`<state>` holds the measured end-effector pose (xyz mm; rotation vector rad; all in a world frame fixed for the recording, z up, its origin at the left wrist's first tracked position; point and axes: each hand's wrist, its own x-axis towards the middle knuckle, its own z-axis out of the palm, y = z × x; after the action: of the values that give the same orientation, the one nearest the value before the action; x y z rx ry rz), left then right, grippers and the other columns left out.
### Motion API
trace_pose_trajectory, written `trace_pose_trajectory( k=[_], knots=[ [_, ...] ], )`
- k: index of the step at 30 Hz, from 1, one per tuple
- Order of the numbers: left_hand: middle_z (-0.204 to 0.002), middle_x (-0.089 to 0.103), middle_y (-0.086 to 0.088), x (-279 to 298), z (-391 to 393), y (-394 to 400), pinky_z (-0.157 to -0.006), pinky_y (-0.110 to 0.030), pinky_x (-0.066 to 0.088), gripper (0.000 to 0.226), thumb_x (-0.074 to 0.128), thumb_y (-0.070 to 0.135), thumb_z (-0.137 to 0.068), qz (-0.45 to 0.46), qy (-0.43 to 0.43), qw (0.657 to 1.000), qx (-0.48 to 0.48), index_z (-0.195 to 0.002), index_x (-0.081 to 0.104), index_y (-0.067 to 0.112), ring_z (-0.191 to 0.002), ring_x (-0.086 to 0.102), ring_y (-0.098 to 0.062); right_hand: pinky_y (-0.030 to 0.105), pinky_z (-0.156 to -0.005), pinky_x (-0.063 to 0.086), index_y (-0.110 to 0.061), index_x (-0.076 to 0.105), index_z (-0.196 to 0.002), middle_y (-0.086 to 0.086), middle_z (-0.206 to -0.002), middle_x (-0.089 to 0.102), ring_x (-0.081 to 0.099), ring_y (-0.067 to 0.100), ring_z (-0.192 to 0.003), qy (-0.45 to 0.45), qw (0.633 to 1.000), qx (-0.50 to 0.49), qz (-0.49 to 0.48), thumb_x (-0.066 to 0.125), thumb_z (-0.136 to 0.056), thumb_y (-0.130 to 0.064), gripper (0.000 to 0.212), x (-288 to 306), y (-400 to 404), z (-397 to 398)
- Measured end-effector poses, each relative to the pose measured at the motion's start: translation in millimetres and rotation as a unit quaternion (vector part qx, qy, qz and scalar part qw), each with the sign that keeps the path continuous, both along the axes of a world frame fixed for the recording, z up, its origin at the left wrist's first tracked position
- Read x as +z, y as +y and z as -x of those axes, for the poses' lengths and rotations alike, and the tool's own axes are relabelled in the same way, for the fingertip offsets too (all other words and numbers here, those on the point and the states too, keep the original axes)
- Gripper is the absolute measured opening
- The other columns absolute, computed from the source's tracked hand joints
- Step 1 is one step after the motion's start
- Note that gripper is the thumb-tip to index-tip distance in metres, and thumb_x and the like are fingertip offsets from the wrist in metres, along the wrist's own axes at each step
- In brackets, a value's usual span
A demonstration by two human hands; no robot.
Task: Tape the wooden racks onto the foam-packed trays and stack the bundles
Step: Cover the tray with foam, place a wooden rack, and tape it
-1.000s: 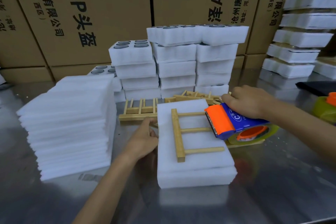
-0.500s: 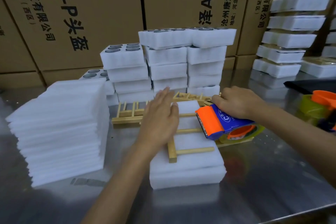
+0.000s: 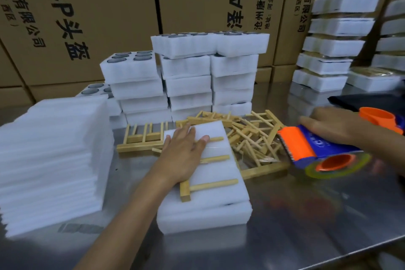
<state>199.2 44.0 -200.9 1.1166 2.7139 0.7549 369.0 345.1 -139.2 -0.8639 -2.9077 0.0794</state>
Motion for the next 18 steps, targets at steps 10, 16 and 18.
trace_pose_trajectory(
  k=[10, 16, 18],
  knots=[
    [-0.165, 0.01, -0.013, 37.5, -34.8, 24.3, -0.119, -0.057, 0.008, 0.065, 0.042, 0.037, -0.103, 0.222, 0.317, 0.919, 0.073, -0.156, 0.011, 0.018, -0.152, 0.006, -0.036, 0.031, -0.059, 0.034, -0.023, 0.059, -0.078, 0.004, -0.081, 0.061, 0.053, 0.014, -0.072, -0.016, 0.995, -0.007, -0.103, 0.028, -0.098, -0.054, 0.048, -14.8, 23.6, -33.4],
    [-0.108, 0.067, -0.005, 57.1, -78.7, 108.8, -0.073, -0.035, 0.046, 0.029, 0.042, 0.027, -0.101, 0.049, 0.165, 0.973, -0.157, -0.123, 0.061, 0.018, -0.096, 0.063, -0.025, 0.028, -0.054, 0.031, -0.021, 0.06, -0.08, 0.003, -0.081, 0.062, 0.054, 0.011, -0.07, -0.007, 0.994, 0.003, -0.107, 0.029, -0.098, -0.056, 0.05, -18.1, 22.8, -31.8],
    [-0.104, 0.069, -0.007, 48.0, -83.5, 130.7, -0.07, -0.034, 0.051, 0.035, 0.041, 0.037, -0.104, 0.087, 0.017, 0.976, -0.198, -0.114, 0.066, 0.014, -0.087, 0.065, -0.02, 0.028, -0.054, 0.03, -0.021, 0.058, -0.074, 0.002, -0.075, 0.06, 0.053, 0.012, -0.067, 0.007, 0.994, 0.001, -0.107, 0.031, -0.097, -0.056, 0.05, -18.4, 20.1, -31.3]
  ],
)
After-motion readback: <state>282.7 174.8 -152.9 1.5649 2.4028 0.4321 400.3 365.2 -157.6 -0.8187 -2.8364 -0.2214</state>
